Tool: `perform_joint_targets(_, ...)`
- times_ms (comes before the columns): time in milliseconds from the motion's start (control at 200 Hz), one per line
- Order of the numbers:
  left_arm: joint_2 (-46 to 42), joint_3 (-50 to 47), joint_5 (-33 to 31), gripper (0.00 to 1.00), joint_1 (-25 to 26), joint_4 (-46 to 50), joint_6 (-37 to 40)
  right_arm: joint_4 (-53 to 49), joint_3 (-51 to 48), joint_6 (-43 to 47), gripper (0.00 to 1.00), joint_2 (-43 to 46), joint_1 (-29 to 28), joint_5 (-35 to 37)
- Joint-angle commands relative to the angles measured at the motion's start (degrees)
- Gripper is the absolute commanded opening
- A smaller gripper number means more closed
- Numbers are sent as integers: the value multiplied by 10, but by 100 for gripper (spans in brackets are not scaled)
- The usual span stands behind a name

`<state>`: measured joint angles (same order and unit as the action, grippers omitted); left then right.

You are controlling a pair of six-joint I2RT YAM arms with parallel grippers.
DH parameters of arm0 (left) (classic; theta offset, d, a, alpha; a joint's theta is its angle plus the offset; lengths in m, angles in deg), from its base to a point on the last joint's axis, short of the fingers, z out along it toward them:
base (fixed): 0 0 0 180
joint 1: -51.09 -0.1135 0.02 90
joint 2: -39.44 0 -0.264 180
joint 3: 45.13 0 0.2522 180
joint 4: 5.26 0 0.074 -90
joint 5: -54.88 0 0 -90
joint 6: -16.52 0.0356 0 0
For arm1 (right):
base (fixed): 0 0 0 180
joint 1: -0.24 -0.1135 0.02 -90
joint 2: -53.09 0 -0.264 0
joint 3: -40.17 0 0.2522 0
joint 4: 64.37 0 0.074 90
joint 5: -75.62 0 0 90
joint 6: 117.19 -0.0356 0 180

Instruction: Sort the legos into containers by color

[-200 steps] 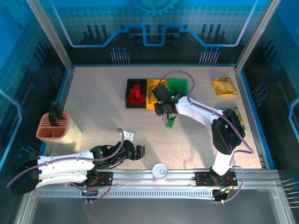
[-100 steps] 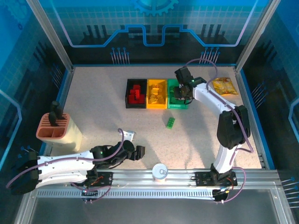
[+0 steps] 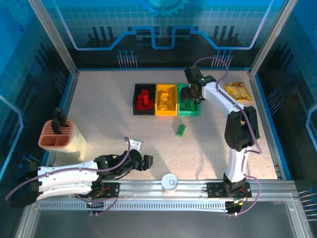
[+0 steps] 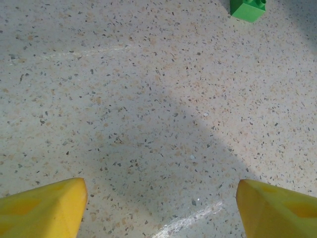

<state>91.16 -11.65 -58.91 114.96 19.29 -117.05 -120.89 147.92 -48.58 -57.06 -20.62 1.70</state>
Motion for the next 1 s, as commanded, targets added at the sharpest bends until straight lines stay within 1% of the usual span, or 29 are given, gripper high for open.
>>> perform_joint_targets(0,-3,12,-12,80,5,9,2,13,-44,-4,76,42,-10,8)
perform_joint_targets(255,36,44,-15,80,5,4,30,86,-186,-16,76,134,-20,-18)
perform_joint_targets(335,61,63,-17,81,4,0,43,97,-220,-23,76,161,-23,-27)
perform_joint_targets(555,146,133,-22,82,-3,-7,76,121,-313,-41,76,245,-34,-22)
perform_joint_targets(776,263,248,35,83,-54,34,116,122,-395,-46,77,339,-33,-17)
perform_joint_targets(996,383,370,79,83,-77,64,152,126,-486,-51,81,438,-26,-4)
